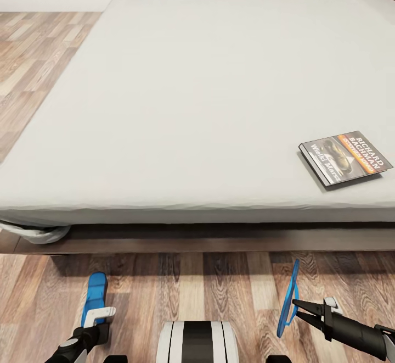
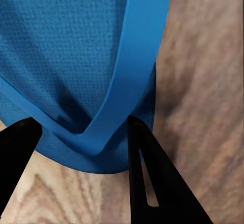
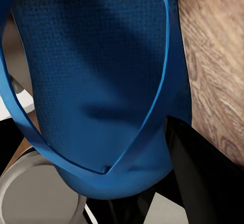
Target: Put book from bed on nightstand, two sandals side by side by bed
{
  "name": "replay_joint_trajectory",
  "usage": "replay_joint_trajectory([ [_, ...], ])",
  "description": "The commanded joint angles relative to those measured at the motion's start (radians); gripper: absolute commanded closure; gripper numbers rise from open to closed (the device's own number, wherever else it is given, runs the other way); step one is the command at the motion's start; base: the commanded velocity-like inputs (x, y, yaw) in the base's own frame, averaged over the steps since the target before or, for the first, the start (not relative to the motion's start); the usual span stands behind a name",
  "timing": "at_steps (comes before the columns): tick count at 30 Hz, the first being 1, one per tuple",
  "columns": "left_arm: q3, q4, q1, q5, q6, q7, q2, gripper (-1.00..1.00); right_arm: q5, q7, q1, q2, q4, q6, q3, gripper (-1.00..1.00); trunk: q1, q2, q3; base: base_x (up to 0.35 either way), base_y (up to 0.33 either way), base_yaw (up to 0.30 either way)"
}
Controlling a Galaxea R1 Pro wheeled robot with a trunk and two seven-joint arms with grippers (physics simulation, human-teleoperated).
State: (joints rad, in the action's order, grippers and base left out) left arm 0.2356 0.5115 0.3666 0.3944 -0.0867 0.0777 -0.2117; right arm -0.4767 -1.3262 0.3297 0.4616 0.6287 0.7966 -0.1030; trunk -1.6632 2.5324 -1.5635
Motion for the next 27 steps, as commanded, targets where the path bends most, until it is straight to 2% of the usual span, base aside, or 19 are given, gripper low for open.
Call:
replay_joint_trajectory([
  [1, 0.008, 0.002, 0.0, 0.009, 0.001, 0.008, -0.001, 1.0, -0.003, 0.001, 0.0, 0.0, 0.0, 0.009, 0.0, 1.0, 0.0, 0.0, -0.001, 0.0, 0.0, 0.0],
  [15, 0.008, 0.001, 0.0, 0.009, 0.012, 0.008, -0.005, 1.0, -0.003, 0.001, 0.0, 0.0, 0.0, 0.009, 0.0, 1.0, 0.0, 0.0, -0.001, 0.0, 0.0, 0.0],
  [21, 0.008, 0.001, 0.0, 0.01, 0.053, 0.008, -0.005, 1.0, -0.003, 0.001, 0.0, 0.0, 0.0, 0.009, 0.0, 1.0, 0.0, 0.0, -0.001, 0.0, 0.0, 0.0],
  [27, 0.008, -0.009, 0.0, 0.011, 0.063, 0.008, -0.005, 1.0, -0.003, 0.001, 0.0, 0.0, 0.0, 0.009, 0.0, 1.0, 0.0, 0.0, -0.001, 0.0, 0.0, 0.0],
])
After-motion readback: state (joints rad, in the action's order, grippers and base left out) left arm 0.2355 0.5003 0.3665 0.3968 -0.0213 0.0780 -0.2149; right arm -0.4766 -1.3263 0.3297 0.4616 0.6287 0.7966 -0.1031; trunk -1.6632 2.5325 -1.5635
